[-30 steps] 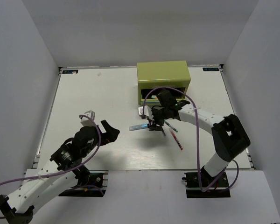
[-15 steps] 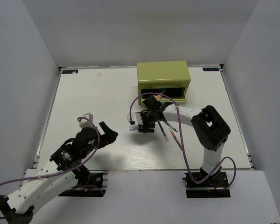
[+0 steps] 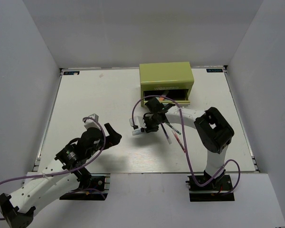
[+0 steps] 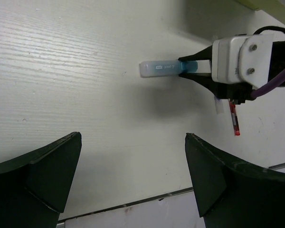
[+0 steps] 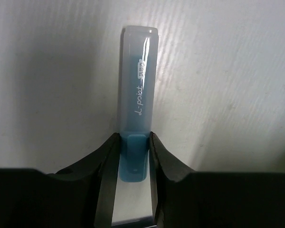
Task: Sort the stationery into containers
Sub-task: Pick up the pen from the center of the board, then place the pen in the drawer.
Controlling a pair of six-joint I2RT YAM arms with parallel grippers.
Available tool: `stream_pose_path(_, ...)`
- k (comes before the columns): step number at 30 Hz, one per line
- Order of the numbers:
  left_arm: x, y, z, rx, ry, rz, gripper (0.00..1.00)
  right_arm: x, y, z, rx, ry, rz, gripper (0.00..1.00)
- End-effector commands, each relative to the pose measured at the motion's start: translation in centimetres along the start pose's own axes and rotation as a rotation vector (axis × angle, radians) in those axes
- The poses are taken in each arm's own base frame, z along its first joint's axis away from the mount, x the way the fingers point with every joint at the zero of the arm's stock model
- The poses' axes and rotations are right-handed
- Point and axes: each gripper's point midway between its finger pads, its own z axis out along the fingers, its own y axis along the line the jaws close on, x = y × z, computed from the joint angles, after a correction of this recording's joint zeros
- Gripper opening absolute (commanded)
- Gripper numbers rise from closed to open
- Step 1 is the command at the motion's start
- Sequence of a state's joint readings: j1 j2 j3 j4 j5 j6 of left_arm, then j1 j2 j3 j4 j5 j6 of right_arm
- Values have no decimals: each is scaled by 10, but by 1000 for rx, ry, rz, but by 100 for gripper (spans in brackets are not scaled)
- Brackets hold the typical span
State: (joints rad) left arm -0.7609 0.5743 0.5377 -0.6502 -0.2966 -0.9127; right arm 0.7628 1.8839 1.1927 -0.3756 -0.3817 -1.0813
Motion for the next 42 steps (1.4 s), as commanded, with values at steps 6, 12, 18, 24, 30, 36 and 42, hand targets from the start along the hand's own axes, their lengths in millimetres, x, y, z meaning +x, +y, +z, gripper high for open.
stream_pose_path(6, -9, -29, 2, 157, -45, 37, 99, -20, 44, -43, -65, -56, 39, 11)
stream_pose_path(12, -7, -36, 5, 214, -57, 60, 99, -58, 16, -107, 188, -166, 15, 10)
stream_pose_path(18, 2, -41, 14, 240, -28, 86, 99, -73, -11, -164, 470, -231, 56, 8)
stream_pose_path(24, 5, -47, 18, 263, -10, 108, 99, -48, -60, -208, 735, -171, 96, 8)
stream_pose_path(30, 8, -44, 19, 257, -4, 110, 99, -16, -99, -234, 881, -72, 120, 8)
stream_pose_path(36, 7, -43, 17, 266, -12, 108, 99, 1, -117, -233, 872, -26, 91, 28)
stream_pose_path(42, 7, -43, 15, 267, -12, 98, 99, 10, -131, -228, 865, -13, 112, 47)
